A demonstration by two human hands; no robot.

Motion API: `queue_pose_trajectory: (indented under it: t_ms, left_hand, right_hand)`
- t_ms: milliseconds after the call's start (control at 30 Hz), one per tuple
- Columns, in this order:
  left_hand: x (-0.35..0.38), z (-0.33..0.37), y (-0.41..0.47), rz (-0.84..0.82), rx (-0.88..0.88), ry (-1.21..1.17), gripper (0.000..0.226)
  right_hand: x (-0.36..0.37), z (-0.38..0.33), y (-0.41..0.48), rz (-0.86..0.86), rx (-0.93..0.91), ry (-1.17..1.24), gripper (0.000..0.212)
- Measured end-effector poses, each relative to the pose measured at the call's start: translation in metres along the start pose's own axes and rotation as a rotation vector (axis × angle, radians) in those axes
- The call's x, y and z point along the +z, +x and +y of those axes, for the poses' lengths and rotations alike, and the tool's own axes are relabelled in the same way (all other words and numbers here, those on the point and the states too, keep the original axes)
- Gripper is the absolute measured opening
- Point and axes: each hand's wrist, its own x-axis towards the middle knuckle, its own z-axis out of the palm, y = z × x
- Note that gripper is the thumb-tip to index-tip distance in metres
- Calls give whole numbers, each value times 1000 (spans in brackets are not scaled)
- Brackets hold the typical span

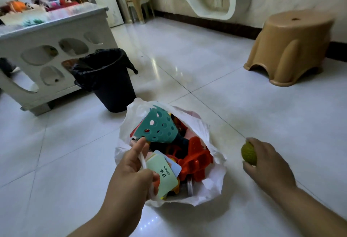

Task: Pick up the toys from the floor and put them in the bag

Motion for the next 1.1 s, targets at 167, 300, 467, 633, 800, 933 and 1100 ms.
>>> queue_pose_trajectory:
  t_ms: [167,300,467,633,800,933,1100]
  left_hand:
    - [-2,-8,-11,-11,-1,-14,79]
    - [-7,-5,-26,-1,2,-11,81]
    - [-11,-4,-33,17,-12,29,82]
    - [-15,0,-27,1,-10,-1,79]
    - [-29,4,-12,25,14,21,78]
    - [-35,9,-4,25,8,33,82]
    - [-36,23,-1,0,-23,84,80]
  right_hand:
    - [-70,-77,-50,203,-478,266,79]
    - [-61,-145,-69,-203,-432,113,71]
    - [2,-202,-42,-390,-47,356,78]
    - [14,-206,-27,-300,-57,464,70]
    - [-11,-181,-40,105,-361,290,46]
    - [-31,-156,-39,365,-212,42,77]
    - [-46,-149,-25,-202,309,344,33]
